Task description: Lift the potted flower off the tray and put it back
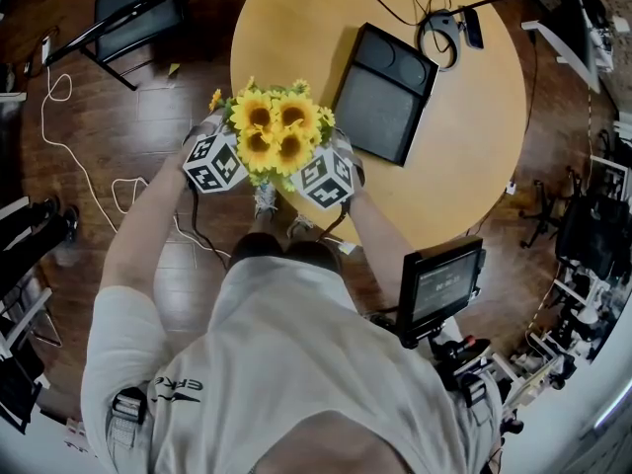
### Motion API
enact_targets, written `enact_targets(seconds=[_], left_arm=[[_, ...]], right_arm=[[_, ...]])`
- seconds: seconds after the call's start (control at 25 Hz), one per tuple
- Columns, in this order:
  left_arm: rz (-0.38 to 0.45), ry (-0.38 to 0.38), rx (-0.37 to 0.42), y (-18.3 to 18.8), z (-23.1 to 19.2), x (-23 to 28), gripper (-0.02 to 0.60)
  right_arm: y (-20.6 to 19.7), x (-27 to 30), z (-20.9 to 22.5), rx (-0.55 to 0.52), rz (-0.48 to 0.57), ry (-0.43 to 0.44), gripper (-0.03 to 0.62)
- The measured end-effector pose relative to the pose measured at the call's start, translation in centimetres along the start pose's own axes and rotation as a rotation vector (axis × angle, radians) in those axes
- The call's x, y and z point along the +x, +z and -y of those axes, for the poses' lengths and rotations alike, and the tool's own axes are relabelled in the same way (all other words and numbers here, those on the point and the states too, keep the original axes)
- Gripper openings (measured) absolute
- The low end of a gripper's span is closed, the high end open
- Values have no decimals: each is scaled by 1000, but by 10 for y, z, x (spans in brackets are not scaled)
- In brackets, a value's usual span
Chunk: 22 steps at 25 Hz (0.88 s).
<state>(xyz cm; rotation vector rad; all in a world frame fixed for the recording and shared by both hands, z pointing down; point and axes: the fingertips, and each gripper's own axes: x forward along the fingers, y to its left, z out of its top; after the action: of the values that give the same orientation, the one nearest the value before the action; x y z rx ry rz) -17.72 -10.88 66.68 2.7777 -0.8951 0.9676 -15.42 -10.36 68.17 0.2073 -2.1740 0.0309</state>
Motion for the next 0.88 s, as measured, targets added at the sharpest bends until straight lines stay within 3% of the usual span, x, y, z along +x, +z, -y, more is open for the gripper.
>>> enact_targets(seconds=[0.6,0.88], left_arm=[[-3,5,4,-4,-3,-1,482],[7,31,37,14,-15,-10,482]], right_arm=[[2,5,0,-7,6,6,423],[17,-9,11,-26,43,-19,423]])
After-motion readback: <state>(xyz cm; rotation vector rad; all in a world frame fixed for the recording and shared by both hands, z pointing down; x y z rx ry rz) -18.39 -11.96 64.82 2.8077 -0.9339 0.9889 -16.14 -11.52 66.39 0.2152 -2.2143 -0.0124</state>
